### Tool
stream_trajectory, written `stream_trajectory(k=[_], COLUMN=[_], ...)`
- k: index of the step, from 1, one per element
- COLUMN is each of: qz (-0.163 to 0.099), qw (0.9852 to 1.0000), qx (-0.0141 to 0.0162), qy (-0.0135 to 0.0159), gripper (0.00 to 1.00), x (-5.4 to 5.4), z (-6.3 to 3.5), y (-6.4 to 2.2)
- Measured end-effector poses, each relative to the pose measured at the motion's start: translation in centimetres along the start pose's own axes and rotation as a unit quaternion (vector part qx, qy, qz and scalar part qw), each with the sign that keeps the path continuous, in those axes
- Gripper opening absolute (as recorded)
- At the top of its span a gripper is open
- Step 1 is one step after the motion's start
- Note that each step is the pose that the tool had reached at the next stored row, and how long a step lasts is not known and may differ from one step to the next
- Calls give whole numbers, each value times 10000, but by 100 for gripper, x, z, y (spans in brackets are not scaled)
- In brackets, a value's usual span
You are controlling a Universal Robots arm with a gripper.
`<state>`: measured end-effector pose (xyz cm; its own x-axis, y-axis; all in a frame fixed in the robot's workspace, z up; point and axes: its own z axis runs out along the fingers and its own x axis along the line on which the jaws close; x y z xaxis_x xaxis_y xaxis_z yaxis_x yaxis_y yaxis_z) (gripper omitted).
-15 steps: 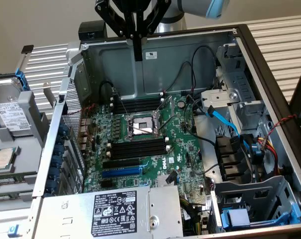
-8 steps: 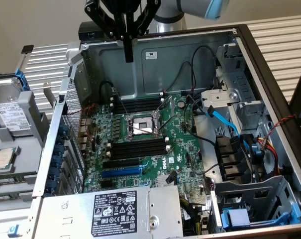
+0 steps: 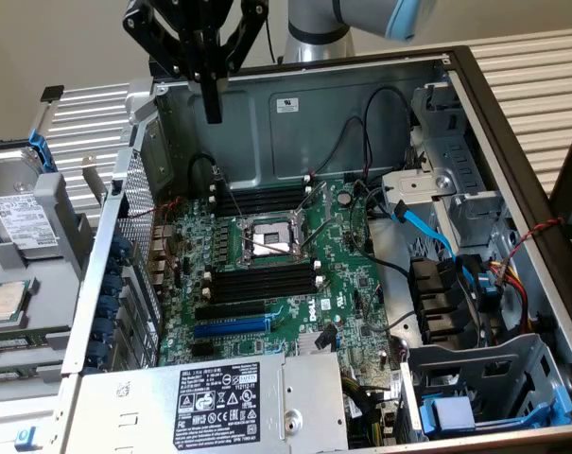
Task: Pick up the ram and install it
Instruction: 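Reach for the ram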
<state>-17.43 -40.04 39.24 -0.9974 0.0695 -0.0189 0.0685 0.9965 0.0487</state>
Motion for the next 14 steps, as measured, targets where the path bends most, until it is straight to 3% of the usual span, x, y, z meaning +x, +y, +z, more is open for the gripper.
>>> stream_trajectory(k=[7, 14], qz=[-148, -179], qw=[9999, 9998], qx=[-3, -3], qy=[7, 9], gripper=[11, 11], x=[147, 442], z=[4, 8], y=[-26, -47])
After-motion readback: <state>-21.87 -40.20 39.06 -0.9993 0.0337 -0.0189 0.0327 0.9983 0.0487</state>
